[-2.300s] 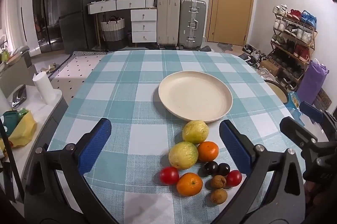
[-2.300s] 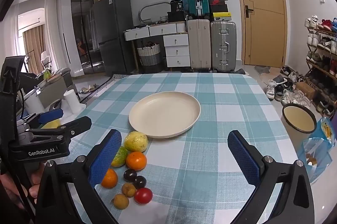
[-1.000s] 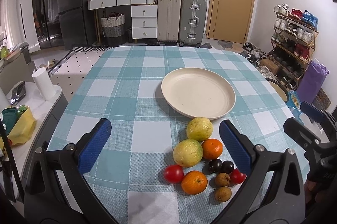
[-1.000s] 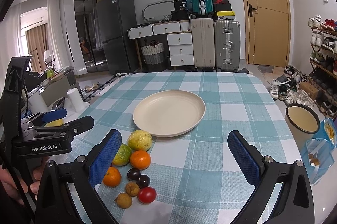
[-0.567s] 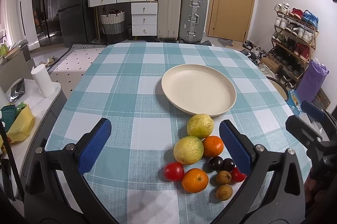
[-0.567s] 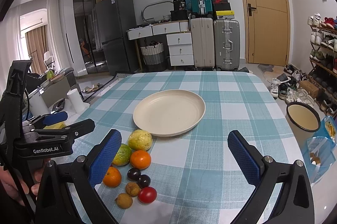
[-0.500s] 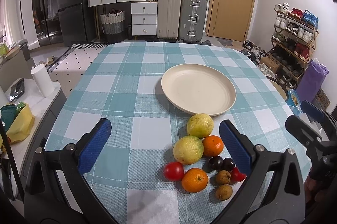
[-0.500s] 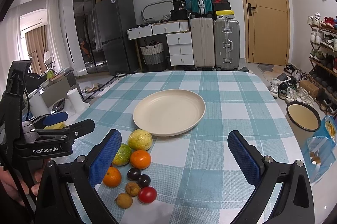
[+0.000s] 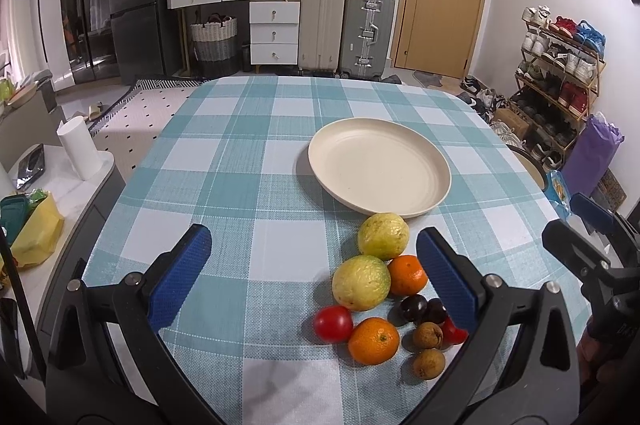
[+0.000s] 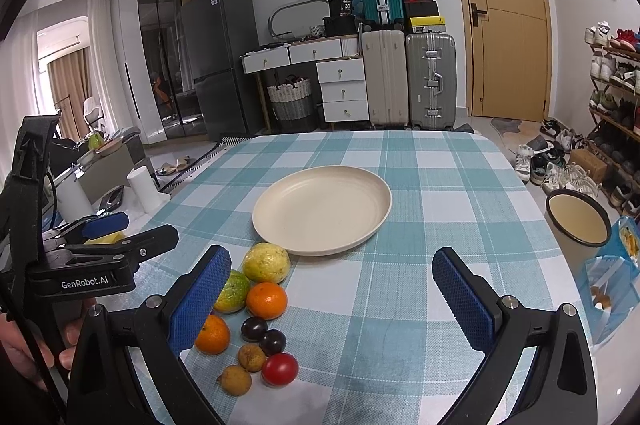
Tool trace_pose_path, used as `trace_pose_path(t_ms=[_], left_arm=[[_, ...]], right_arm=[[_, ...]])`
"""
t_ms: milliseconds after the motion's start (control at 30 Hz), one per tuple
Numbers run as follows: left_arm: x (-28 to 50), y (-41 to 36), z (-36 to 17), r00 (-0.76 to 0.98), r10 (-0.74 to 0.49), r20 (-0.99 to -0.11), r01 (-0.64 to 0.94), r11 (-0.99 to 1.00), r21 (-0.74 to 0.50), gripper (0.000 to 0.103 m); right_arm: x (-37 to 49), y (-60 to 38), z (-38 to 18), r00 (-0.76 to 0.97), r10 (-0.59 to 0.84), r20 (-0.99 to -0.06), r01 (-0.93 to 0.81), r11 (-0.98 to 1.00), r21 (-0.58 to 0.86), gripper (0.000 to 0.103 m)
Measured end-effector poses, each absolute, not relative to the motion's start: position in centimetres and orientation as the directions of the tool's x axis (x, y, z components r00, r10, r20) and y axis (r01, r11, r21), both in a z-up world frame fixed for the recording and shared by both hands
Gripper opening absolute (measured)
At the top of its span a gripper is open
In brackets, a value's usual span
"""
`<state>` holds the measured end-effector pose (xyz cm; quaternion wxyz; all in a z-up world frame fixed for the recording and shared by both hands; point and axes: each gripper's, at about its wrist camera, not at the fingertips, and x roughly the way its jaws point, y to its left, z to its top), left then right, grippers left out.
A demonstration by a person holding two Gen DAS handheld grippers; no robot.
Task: Organize fruits
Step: 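Grasp the large yellow citrus with the right gripper while the left gripper picks the green lime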
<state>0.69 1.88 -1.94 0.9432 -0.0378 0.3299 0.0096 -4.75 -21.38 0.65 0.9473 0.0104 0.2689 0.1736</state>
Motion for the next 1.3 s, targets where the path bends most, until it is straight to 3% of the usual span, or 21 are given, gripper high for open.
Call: trace_pose_path(t_ms=[400, 967, 1300], left_arm=[[2.0, 4.0, -3.9, 0.764, -0.039, -0.644, -0.047, 0.992, -0.116, 0.102], [5.3, 7.5, -7.5, 0.72, -0.101, -0.687, -0.046, 0.98, -0.193, 0.102], [6.3, 8.4, -8.1, 0.716, -0.122, -0.687, -0.033, 0.977, -0.208, 0.102]], right_arm=[[-2.1, -20.3, -1.2, 0.737, 0.392, -0.551, -0.365, 0.916, 0.164, 0.103], [5.6, -17.7, -6.6, 0.504, 0.583, -0.637, -0.37, 0.812, 0.451, 0.103], [7.7, -15.5, -8.2, 0.437, 0.609, -0.662, -0.372, 0.793, 0.483, 0.089]])
